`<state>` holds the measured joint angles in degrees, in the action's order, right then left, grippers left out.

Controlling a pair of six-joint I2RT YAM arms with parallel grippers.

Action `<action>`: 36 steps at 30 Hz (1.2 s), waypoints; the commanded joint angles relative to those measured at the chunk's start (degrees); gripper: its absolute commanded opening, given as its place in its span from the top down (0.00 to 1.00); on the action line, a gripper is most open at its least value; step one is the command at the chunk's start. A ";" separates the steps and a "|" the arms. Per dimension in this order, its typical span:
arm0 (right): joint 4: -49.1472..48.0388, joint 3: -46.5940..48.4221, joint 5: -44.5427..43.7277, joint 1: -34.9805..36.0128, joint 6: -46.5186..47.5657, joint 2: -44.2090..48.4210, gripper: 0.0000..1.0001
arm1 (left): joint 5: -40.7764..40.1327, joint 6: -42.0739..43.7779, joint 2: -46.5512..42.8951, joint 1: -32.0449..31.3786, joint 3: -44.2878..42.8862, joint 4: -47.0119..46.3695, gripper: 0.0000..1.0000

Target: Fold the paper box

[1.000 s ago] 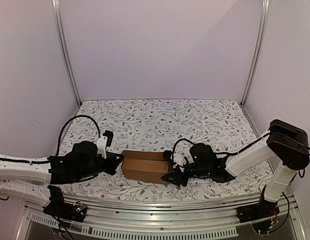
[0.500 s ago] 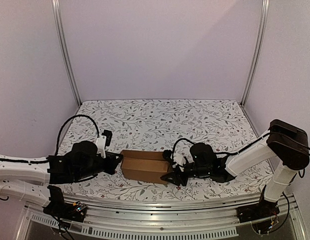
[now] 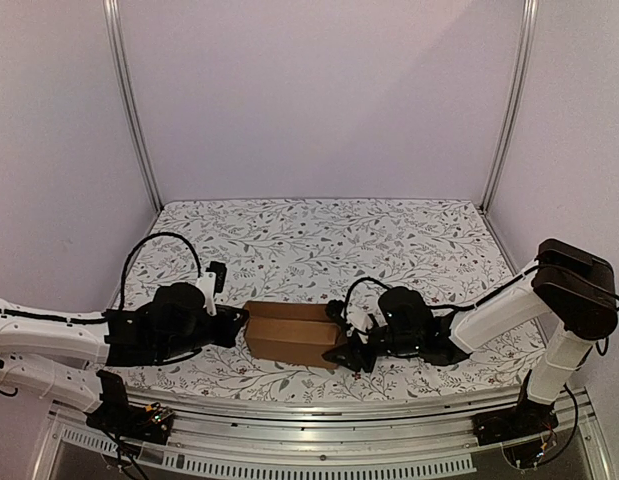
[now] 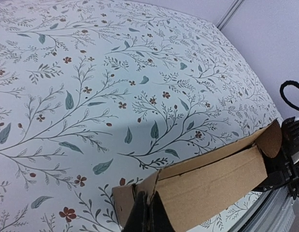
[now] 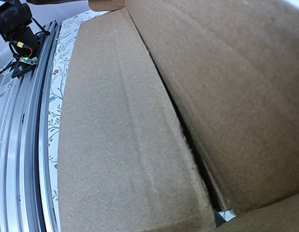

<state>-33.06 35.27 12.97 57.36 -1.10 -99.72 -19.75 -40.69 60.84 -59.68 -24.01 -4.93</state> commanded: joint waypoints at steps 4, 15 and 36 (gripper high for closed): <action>-3.19 -1.66 -10.93 -2.52 -6.01 -0.47 0.69 | 0.18 -3.47 1.26 -2.43 1.05 0.98 1.00; -4.86 -2.17 -10.42 -2.53 -5.14 0.38 0.57 | -5.41 -2.87 4.95 -6.56 -0.72 3.23 1.00; -6.01 -2.31 -8.78 -2.57 -3.35 2.73 0.29 | -11.45 -2.30 10.04 -11.18 -3.83 7.01 1.00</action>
<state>-37.19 32.88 7.92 56.12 -2.92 -99.04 -33.85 -43.11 68.62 -68.62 -27.83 -4.36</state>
